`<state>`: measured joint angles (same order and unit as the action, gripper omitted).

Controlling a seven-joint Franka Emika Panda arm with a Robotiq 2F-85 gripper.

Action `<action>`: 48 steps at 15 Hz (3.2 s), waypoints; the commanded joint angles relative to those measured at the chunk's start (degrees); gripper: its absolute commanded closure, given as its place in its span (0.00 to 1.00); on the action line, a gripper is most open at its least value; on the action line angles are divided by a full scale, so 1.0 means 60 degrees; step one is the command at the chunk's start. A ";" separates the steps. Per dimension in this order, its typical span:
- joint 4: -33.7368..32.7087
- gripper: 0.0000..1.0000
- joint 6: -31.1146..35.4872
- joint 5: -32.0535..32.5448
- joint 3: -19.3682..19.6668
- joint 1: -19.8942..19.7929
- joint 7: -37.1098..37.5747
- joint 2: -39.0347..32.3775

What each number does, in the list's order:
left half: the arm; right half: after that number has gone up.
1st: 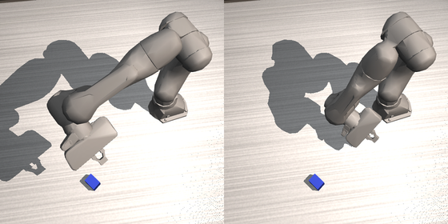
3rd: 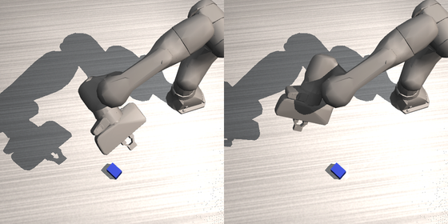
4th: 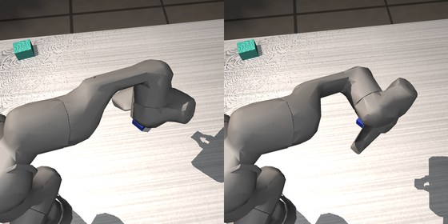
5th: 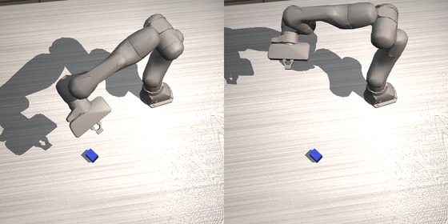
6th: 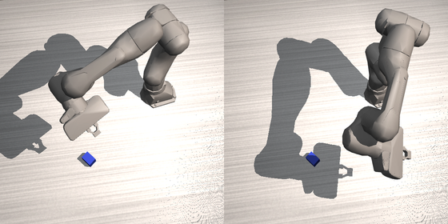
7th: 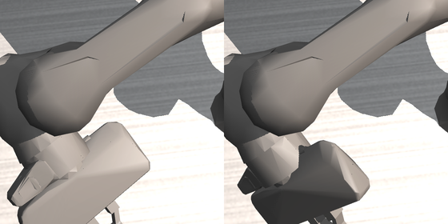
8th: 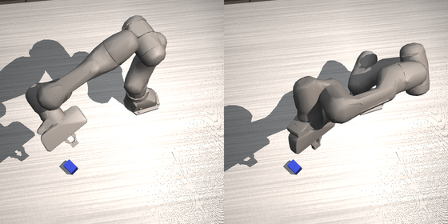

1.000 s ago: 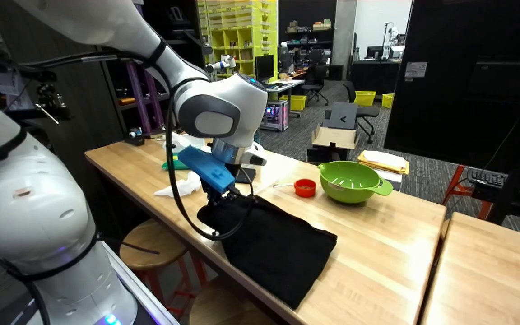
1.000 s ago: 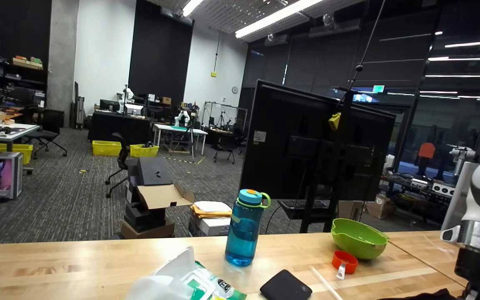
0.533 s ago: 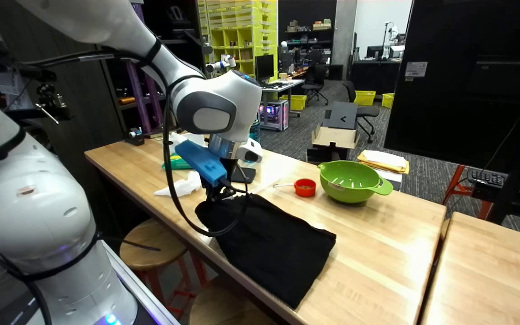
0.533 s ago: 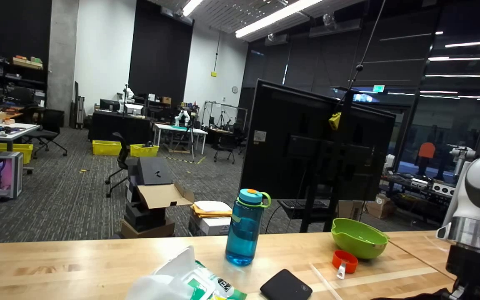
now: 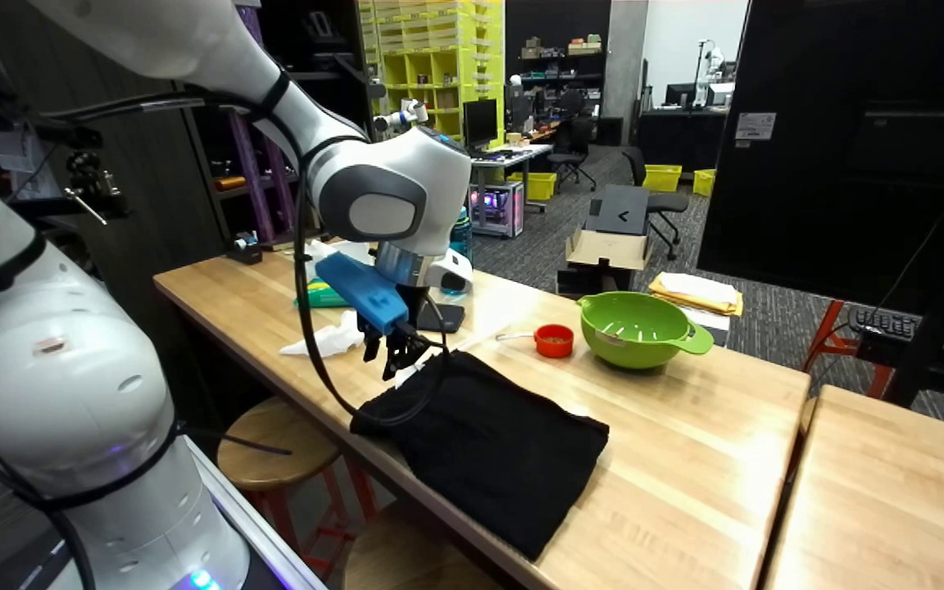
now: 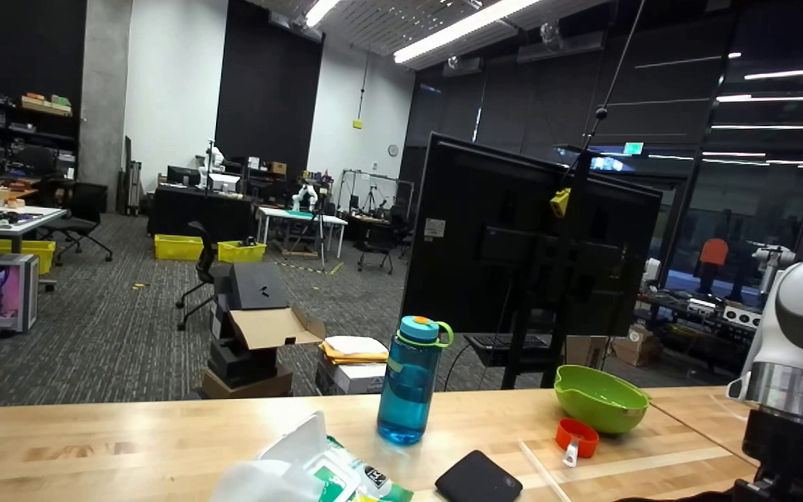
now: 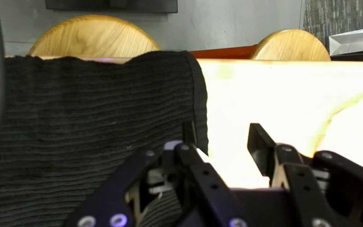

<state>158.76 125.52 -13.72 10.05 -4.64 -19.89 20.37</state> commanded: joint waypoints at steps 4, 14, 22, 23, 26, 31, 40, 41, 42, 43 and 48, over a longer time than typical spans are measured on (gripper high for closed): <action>0.0140 0.00 0.0014 0.0709 0.0232 -0.0405 0.0123 0.0447; 0.0022 0.00 -0.0136 0.1183 0.0755 -0.0753 -0.0165 0.0193; 0.0015 0.00 0.0086 0.1683 0.0685 -0.0820 -0.0142 -0.0237; 0.0002 0.00 0.0139 0.1767 0.0677 -0.0813 -0.0154 -0.0332; 0.0022 0.00 0.0277 0.2049 0.0630 -0.0810 -0.0133 -0.0544; 0.0030 0.00 0.0537 0.2907 0.0655 -0.1026 -0.0034 -0.0907; 0.0037 0.00 0.1230 0.4390 0.0716 -0.1496 0.0025 -0.1674; 0.0033 0.00 0.1349 0.4551 0.0689 -0.1508 0.0071 -0.1756; 0.0044 0.00 0.1532 0.4697 0.0663 -0.1496 0.0114 -0.1850; 0.0043 0.00 0.1693 0.4857 0.0630 -0.1480 0.0156 -0.1926; 0.0049 0.00 0.2334 0.5630 0.0450 -0.1430 0.0411 -0.2260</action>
<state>158.79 137.24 16.89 13.71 -13.29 -19.53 7.82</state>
